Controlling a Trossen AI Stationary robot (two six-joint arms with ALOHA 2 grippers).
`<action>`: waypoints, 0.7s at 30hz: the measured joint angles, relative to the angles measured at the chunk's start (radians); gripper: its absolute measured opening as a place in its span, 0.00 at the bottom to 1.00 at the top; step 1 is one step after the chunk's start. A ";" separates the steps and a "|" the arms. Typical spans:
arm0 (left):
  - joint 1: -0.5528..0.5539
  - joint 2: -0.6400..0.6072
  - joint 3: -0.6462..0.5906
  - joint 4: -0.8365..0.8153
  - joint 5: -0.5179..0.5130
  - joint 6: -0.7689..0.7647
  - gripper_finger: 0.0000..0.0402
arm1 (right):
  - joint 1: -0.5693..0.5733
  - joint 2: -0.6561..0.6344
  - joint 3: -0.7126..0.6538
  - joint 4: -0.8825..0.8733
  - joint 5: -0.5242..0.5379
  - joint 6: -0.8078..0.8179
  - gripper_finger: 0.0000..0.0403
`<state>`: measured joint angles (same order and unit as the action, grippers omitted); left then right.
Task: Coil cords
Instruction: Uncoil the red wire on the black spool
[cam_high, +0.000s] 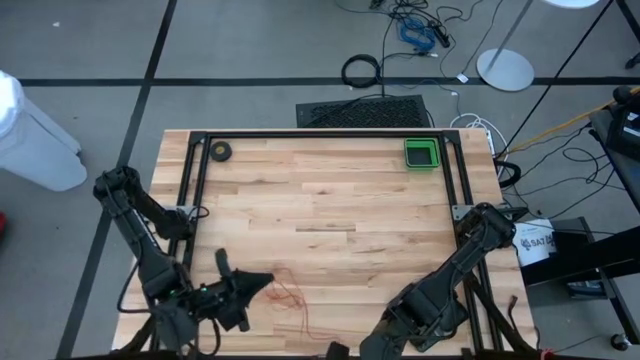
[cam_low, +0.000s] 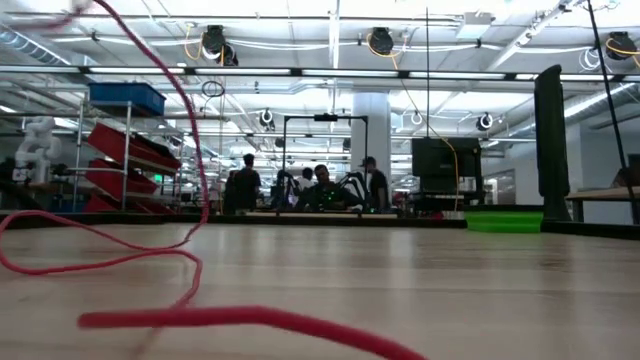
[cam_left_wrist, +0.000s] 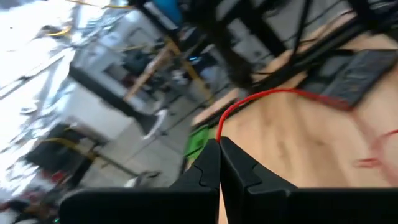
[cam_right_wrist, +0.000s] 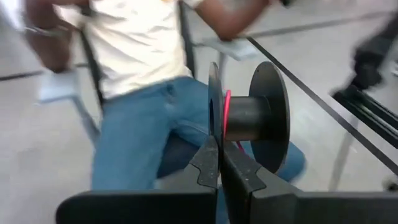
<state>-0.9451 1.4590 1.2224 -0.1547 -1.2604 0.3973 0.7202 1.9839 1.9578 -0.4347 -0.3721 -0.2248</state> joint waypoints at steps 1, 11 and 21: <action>0.003 0.000 0.000 -0.001 0.036 -0.001 0.00 | 0.003 0.000 0.018 -0.026 0.039 -0.001 0.00; 0.048 0.000 0.000 -0.002 0.560 -0.079 0.00 | 0.039 -0.006 0.147 -0.298 0.417 -0.024 0.00; 0.020 0.000 0.052 0.076 0.841 -0.043 0.00 | 0.041 -0.013 0.130 -0.462 0.580 0.111 0.00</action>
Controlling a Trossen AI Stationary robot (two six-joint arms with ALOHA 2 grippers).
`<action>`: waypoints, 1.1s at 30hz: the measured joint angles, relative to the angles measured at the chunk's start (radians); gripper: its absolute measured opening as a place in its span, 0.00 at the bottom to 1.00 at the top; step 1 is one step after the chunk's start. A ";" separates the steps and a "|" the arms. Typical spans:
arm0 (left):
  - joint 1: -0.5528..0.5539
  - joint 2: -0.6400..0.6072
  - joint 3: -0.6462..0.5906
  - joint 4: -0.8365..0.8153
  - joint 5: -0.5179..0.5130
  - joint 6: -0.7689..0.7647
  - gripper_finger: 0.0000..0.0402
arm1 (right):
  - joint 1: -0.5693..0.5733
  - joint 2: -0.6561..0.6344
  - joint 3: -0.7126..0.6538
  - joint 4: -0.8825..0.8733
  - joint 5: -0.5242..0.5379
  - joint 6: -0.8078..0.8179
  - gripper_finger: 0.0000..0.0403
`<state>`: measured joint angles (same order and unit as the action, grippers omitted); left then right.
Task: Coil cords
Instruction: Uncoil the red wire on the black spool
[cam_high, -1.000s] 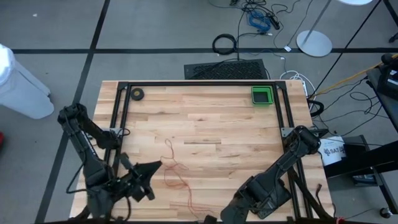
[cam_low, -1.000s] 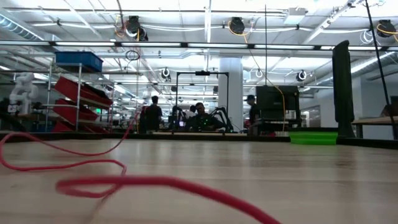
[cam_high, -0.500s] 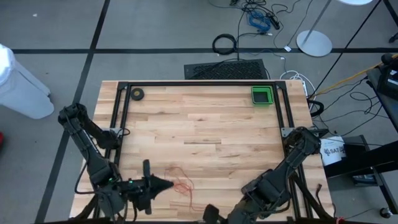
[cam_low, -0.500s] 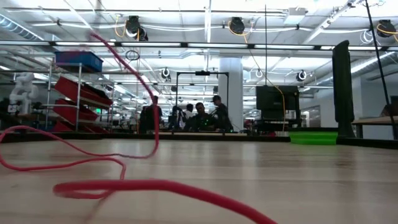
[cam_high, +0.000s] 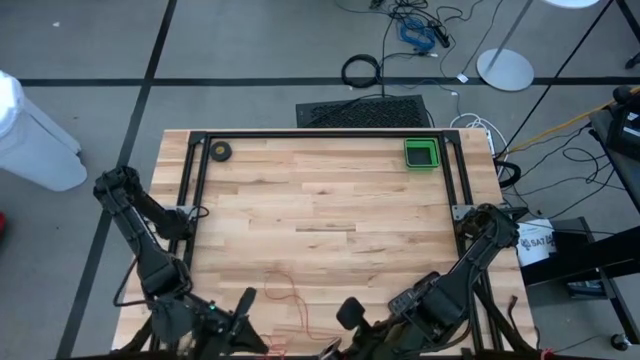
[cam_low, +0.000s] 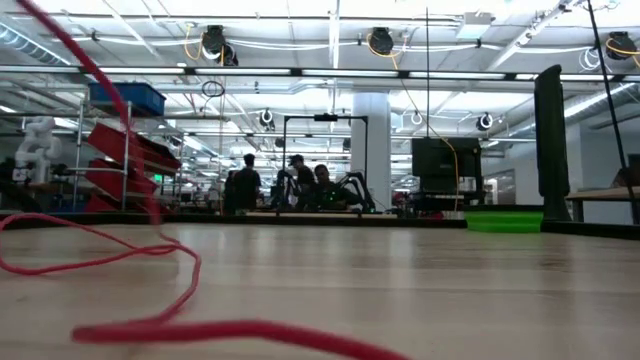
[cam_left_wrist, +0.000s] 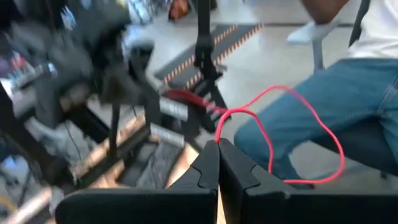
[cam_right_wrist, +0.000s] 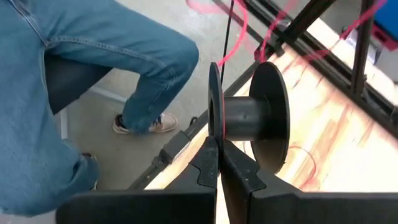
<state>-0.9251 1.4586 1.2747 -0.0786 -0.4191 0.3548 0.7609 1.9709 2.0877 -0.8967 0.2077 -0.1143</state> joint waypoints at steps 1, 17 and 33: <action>-0.007 0.000 0.000 0.026 -0.001 0.029 0.00 | -0.001 0.000 -0.006 -0.001 0.000 0.000 0.00; -0.115 0.000 0.000 0.471 -0.516 0.473 0.00 | -0.084 0.000 -0.171 0.167 -0.216 0.032 0.00; -0.068 -0.001 0.001 1.082 -0.571 1.046 0.00 | -0.150 0.001 -0.339 0.483 -0.590 0.017 0.00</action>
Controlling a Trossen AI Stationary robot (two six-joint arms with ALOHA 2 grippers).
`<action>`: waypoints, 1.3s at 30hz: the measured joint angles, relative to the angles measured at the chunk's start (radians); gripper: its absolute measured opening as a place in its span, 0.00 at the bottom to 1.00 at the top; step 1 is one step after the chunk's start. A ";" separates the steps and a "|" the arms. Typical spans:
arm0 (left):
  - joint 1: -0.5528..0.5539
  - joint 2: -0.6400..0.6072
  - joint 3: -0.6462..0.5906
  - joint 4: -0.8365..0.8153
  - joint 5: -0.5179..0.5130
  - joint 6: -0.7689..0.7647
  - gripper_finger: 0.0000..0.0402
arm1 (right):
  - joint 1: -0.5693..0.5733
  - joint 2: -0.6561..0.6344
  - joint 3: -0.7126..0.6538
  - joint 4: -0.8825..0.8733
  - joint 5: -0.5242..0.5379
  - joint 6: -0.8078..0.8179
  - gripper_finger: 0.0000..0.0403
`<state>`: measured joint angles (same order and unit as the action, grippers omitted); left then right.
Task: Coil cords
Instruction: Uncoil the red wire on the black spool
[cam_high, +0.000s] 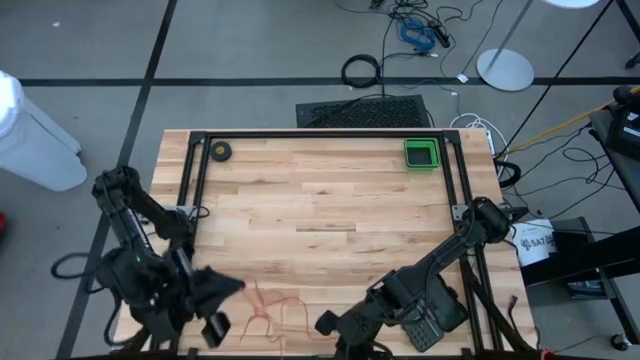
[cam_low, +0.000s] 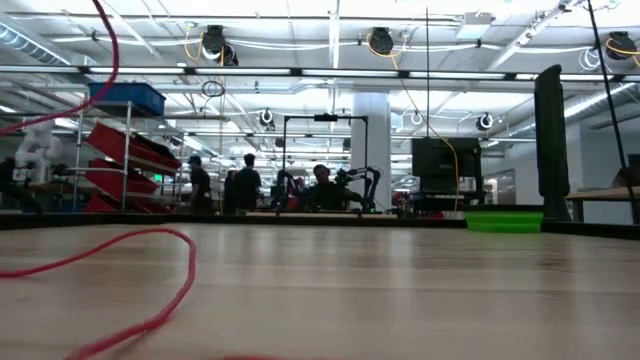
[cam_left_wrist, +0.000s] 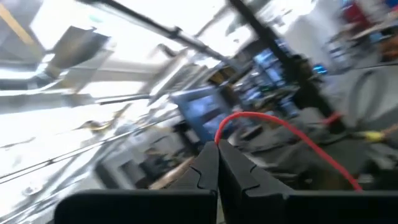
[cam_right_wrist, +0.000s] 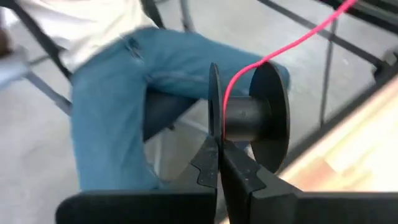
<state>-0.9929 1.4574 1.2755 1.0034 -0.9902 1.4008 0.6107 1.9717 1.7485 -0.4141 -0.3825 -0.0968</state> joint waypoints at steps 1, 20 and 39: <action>0.011 0.000 0.000 0.037 -0.010 0.034 0.00 | 0.002 0.000 0.000 0.016 -0.023 0.000 0.00; 0.251 0.004 -0.141 -0.048 -0.305 -0.079 0.00 | 0.089 0.000 0.122 0.054 -0.140 -0.084 0.00; 0.232 0.004 -0.271 -0.457 -0.386 -0.654 0.03 | 0.145 -0.001 0.296 -0.205 0.069 -0.188 0.00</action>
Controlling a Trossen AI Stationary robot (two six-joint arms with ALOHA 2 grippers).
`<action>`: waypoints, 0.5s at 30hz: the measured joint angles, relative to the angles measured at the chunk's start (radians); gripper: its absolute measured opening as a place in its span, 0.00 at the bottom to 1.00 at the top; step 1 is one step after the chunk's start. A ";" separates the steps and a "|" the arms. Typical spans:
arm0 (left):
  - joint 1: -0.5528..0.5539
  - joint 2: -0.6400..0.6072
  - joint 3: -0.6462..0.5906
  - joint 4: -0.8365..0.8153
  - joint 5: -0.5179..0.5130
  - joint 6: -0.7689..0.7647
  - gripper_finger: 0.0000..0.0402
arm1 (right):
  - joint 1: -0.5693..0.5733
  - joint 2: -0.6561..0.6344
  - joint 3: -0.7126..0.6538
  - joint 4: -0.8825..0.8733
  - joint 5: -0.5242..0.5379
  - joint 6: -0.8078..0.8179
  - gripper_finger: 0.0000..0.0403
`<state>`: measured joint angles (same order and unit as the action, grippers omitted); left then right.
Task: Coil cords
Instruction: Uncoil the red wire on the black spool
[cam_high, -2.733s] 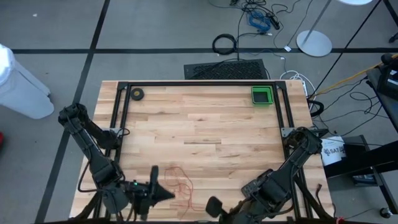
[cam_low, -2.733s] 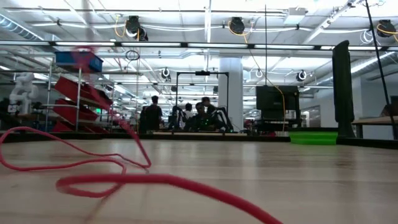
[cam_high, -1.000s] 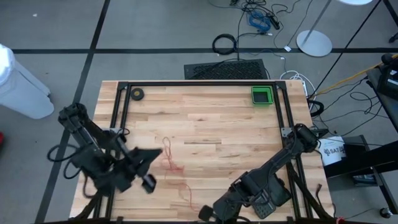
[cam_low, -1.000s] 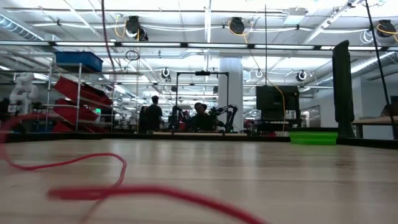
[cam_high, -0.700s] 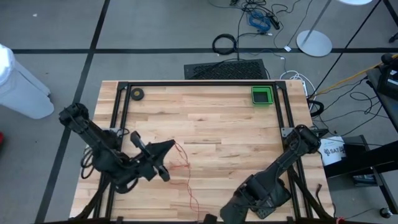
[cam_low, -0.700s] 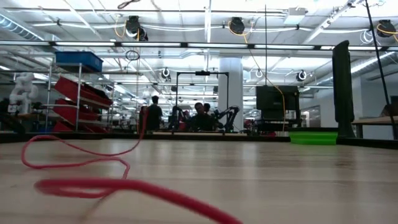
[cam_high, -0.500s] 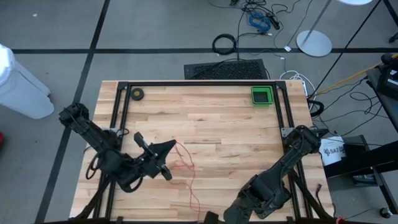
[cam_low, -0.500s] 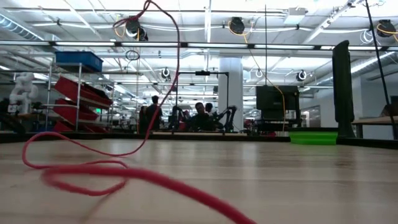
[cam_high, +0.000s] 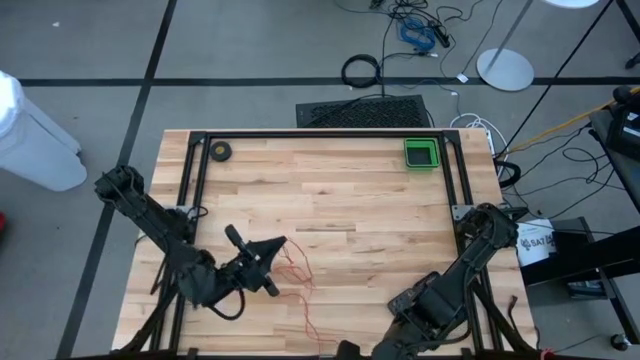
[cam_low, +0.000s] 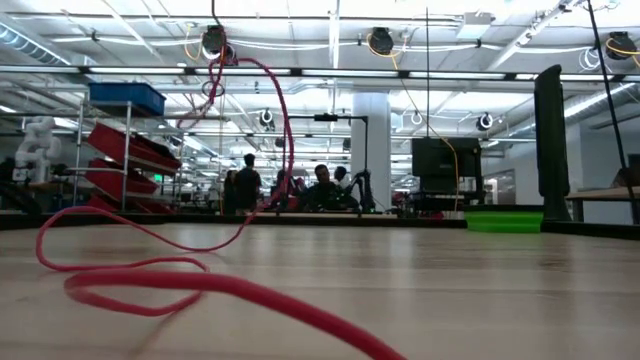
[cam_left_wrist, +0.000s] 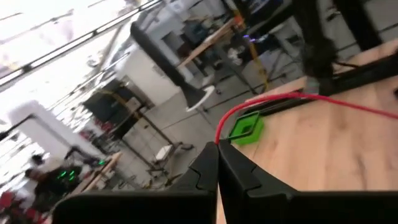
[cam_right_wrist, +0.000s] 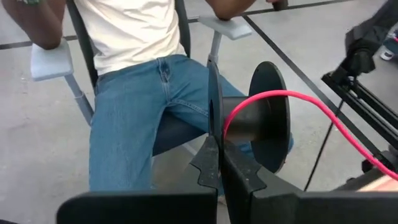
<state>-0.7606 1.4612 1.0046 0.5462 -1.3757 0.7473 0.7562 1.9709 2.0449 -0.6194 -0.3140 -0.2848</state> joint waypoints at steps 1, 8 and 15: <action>-0.005 0.000 0.000 -0.035 0.025 -0.040 0.04 | 0.004 0.000 0.000 0.001 0.000 0.000 0.00; -0.051 -0.005 0.000 -0.068 0.175 -0.140 0.19 | 0.025 -0.045 0.000 -0.009 0.008 -0.025 0.00; -0.119 -0.018 0.033 -0.061 0.280 -0.140 0.23 | 0.058 -0.084 0.000 -0.023 0.009 -0.108 0.00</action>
<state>-0.8793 1.4434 1.0375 0.4848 -1.0955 0.6075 0.8138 1.8872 2.0445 -0.6428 -0.3048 -0.3932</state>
